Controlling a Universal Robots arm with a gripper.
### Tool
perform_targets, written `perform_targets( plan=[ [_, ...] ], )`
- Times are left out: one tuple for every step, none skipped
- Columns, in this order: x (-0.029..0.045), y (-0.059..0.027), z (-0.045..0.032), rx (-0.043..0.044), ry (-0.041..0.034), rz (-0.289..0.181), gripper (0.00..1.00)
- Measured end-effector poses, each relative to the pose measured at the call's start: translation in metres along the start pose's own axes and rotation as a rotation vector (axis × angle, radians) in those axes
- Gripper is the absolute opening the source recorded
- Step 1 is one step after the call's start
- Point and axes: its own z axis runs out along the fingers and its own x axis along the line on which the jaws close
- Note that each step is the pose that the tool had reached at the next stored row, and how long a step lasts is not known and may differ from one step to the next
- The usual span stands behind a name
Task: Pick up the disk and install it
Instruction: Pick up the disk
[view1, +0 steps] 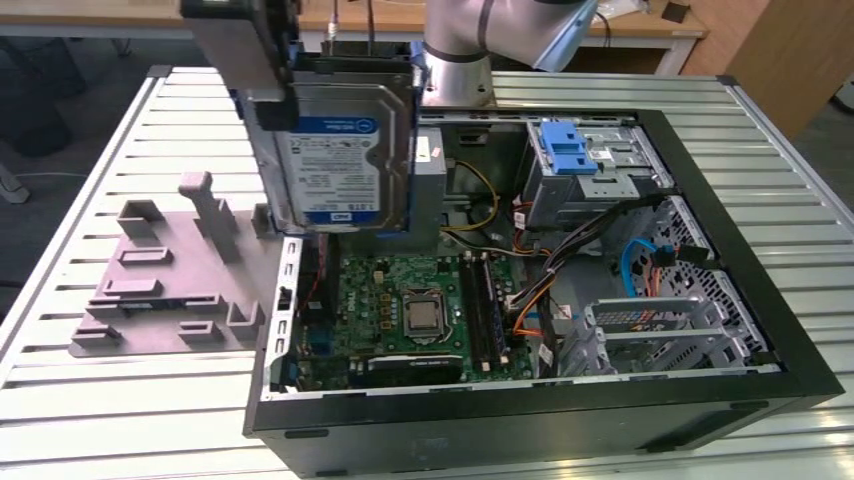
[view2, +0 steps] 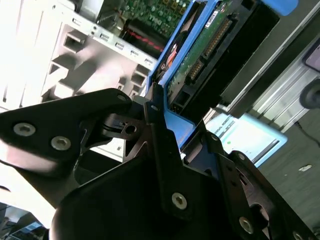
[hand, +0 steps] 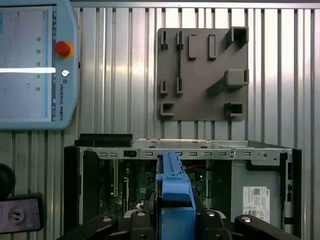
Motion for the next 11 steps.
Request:
perform_targets(
  plan=[
    [-0.0001,-0.0045,0.0002,0.0001,-0.0001,-0.001,0.36],
    [-0.0001,-0.0076,0.0003,0.0001,-0.0001,-0.002,0.36],
    [-0.0001,-0.0104,0.0005,0.0001,-0.0001,-0.004,0.36],
    [-0.0001,-0.0130,0.0008,0.0001,-0.0001,-0.005,0.36],
    [-0.0002,-0.0159,0.0010,0.0001,0.0000,-0.006,0.36],
    [-0.0002,-0.0185,0.0012,0.0002,-0.0001,-0.007,0.36],
    [-0.0002,-0.0202,0.0014,0.0001,-0.0001,-0.007,0.36],
    [-0.0002,-0.0212,0.0016,0.0001,0.0000,-0.007,0.36],
    [-0.0002,-0.0222,0.0017,0.0001,0.0001,-0.007,0.36],
    [-0.0002,-0.0235,0.0019,0.0001,0.0000,-0.007,0.36],
    [-0.0002,-0.0249,0.0020,0.0001,0.0000,-0.007,0.36]
  ],
)
